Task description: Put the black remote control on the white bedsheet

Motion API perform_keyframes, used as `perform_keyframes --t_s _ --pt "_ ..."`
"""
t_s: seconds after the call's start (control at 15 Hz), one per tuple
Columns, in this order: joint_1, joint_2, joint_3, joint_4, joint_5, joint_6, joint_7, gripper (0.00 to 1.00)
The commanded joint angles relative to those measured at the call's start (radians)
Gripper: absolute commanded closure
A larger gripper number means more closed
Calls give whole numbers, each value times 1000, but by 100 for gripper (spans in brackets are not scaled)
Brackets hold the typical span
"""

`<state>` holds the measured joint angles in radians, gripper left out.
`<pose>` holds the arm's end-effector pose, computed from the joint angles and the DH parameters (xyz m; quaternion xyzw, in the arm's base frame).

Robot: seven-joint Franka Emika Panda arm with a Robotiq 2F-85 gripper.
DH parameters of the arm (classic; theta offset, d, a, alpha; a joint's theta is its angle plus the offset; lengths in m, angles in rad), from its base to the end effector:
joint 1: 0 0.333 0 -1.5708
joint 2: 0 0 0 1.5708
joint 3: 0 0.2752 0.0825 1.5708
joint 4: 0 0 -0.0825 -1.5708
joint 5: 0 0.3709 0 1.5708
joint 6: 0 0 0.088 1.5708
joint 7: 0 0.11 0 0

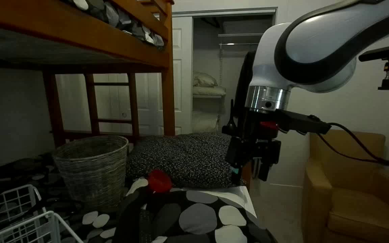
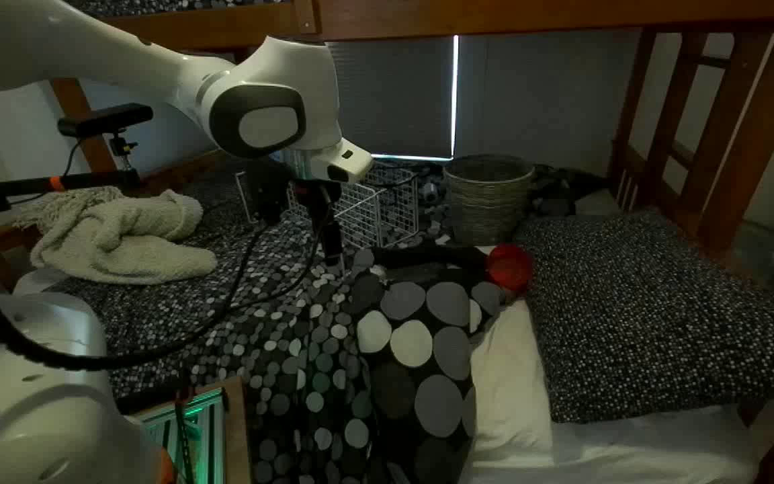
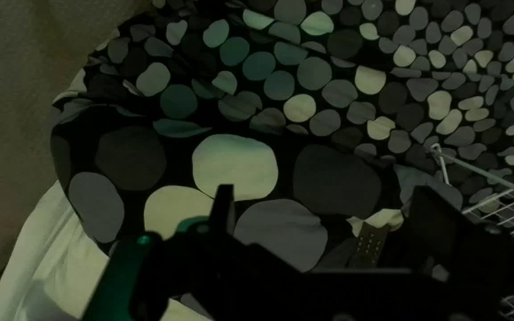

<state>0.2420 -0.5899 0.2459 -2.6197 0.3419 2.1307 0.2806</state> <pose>0.3361 0.1906 0.4108 -0.9956 -0.0021 -0.0164 0.0927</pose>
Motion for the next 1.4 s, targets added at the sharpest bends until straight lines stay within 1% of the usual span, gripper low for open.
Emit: perform_keyframes --t_s 0.0,0.33,0.4,0.47,0.53,0.6,0.67,0.73,0.8,0.87,0.93,1.0,1.07,1.2,1.27,1.33 --pt "0 1 -1 1 -1 -2 0 0" --pt "0 4 -1 1 -1 -2 0 0" --pt "-7 2 6 3 -8 13 11 0" --pt "-42 16 32 22 -40 55 77 0" --pt "-83 65 61 66 -91 71 150 0" --pt "-113 129 75 115 -130 149 171 0" --pt "-152 197 93 167 -184 193 215 0" --pt "-174 251 101 211 -222 232 239 0" --pt "-180 305 101 250 -238 267 249 0" --pt "-174 362 89 291 -231 300 242 0" --pt "-190 426 101 336 -209 322 213 0" --pt "-185 490 97 386 -199 323 189 0" --pt "-142 556 59 436 -203 320 173 0" --pt "-104 690 53 533 -169 334 119 0" --pt "-82 757 54 588 -129 341 63 0" --pt "-65 822 60 640 -99 376 13 0"
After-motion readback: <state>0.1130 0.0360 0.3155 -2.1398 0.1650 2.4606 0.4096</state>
